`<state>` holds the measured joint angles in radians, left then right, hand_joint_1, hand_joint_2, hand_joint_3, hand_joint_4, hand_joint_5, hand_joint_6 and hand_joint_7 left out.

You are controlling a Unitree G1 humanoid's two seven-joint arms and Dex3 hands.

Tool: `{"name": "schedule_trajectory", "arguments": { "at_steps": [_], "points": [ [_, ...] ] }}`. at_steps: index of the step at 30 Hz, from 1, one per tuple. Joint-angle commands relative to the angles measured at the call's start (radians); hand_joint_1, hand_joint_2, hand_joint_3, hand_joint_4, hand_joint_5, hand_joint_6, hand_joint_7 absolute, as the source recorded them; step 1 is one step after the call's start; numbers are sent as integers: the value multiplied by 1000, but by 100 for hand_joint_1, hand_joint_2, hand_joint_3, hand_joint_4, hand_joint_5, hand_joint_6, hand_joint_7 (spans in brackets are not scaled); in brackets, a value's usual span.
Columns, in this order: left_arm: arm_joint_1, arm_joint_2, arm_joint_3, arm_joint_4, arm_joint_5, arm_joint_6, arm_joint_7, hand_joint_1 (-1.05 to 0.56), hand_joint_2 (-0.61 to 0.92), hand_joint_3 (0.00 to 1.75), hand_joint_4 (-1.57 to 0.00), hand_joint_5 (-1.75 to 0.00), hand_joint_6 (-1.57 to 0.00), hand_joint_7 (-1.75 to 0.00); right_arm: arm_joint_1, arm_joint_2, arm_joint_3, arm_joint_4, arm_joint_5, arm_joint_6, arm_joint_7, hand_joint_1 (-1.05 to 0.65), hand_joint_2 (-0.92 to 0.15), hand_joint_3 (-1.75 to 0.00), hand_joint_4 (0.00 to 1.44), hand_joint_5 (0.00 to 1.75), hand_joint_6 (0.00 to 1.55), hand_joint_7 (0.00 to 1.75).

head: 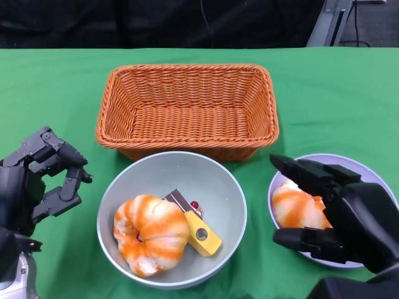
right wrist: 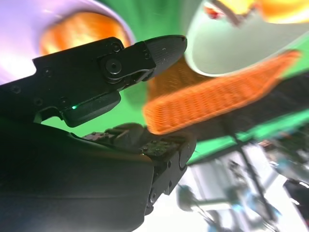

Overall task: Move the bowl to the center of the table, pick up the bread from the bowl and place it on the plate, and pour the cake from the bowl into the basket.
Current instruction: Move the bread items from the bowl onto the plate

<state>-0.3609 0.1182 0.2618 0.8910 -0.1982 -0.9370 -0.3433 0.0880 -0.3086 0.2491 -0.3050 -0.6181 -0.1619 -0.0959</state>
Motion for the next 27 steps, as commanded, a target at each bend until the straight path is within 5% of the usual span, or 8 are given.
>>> {"name": "schedule_trajectory", "arguments": {
  "at_steps": [1,15,27],
  "points": [
    [8,18,1,2,-5,4,1,-10,63,99,-78,-158,-73,-148,-1,13,-15,5,62,-90,-22,-69,-92,-8,62,14,51,5],
    [10,14,0,-2,-5,4,4,-8,61,100,-79,-157,-73,-148,-58,56,28,-1,85,-152,75,-68,-92,-6,65,11,53,2],
    [8,8,-6,-1,1,-3,11,-9,61,103,-80,-157,-73,-150,-195,123,102,217,-4,-185,27,-70,-92,-4,71,11,54,1]
  ]
}}
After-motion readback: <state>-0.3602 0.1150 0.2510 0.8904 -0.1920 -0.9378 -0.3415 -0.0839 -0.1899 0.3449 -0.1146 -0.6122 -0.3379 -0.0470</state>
